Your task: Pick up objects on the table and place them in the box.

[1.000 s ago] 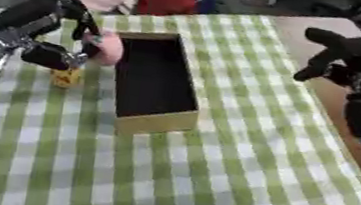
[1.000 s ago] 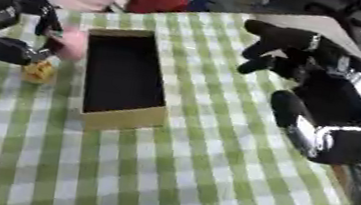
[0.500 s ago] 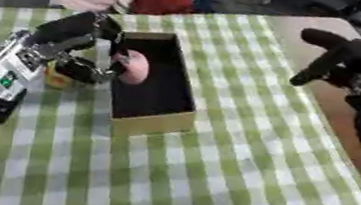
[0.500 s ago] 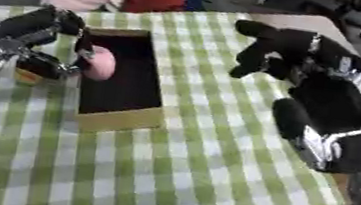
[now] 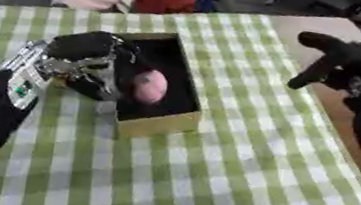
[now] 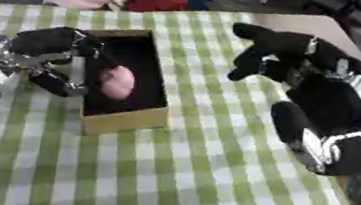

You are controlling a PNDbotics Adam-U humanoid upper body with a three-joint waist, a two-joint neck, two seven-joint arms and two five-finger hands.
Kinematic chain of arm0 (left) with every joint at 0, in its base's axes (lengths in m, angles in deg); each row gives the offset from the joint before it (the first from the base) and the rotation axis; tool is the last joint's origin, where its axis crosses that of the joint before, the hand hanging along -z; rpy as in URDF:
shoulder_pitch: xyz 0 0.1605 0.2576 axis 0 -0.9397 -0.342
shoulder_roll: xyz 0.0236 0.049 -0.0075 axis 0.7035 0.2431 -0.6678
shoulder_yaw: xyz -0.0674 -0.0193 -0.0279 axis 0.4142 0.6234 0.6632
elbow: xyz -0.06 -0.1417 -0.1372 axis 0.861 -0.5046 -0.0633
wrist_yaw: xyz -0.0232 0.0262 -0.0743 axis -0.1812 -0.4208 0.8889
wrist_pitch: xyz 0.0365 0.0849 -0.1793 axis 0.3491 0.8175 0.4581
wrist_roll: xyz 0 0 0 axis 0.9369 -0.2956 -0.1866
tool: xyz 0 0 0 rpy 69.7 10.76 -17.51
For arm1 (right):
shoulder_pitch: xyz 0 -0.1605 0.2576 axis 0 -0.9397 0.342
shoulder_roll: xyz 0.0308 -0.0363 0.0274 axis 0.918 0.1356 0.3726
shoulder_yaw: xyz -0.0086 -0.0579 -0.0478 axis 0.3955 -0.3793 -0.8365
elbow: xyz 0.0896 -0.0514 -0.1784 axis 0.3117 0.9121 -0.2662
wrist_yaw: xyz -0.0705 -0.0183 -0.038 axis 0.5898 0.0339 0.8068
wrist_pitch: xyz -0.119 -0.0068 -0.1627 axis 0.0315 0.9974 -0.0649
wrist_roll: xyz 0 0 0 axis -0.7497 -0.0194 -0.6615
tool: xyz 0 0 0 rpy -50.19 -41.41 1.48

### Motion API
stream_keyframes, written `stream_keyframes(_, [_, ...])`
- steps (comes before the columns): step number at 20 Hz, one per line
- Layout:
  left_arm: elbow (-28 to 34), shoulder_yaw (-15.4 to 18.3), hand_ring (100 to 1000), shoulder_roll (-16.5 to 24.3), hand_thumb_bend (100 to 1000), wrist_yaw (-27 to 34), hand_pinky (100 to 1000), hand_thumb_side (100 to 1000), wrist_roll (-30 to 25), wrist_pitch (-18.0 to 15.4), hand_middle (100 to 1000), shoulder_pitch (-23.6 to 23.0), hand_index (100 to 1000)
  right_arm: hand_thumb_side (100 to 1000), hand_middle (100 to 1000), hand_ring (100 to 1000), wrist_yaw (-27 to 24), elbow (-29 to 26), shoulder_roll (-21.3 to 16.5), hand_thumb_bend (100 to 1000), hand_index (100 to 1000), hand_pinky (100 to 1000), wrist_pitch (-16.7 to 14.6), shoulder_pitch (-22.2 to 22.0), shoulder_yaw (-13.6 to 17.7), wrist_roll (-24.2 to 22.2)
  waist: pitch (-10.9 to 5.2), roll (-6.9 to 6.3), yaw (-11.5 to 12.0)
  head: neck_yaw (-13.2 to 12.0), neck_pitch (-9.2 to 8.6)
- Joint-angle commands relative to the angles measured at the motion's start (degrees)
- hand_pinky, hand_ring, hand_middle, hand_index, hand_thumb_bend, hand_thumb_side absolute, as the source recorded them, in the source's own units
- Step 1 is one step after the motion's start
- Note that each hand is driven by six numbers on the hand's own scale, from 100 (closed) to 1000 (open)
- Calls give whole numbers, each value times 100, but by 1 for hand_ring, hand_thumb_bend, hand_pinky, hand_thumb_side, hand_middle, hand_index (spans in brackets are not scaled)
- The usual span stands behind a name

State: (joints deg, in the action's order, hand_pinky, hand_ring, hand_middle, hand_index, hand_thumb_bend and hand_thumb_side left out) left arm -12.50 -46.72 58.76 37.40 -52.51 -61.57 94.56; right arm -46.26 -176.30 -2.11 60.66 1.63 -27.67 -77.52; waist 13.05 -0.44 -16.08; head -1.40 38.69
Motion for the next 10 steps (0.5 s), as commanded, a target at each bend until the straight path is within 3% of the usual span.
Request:
stream_keyframes(1, [158, 52, 681, 137, 567, 80, 732, 553, 117, 83, 744, 66, 846, 269, 725, 1000, -1, -126, -73, 100, 880, 743, -10, 58, 35, 2, -133, 35, 15, 5, -34])
stream_keyframes(7, [274, 267, 619, 381, 451, 524, 717, 447, 201, 537, 645, -2, 800, 272, 725, 1000, -11, -126, -88, 100, 880, 742, -6, -29, 47, 9, -212, 57, 135, 48, 8])
stream_keyframes(8, [294, 322, 615, 458, 414, 583, 714, 376, 215, 652, 632, -16, 791, 273, 725, 1000, -4, -126, -91, 100, 880, 742, 0, -46, 48, 12, -227, 55, 160, 57, 14])
stream_keyframes(10, [342, 427, 613, 618, 404, 584, 711, 336, 247, 854, 625, -47, 783, 274, 725, 1000, 11, -126, -96, 100, 880, 742, 16, -76, 53, 22, -253, 53, 206, 82, 26])
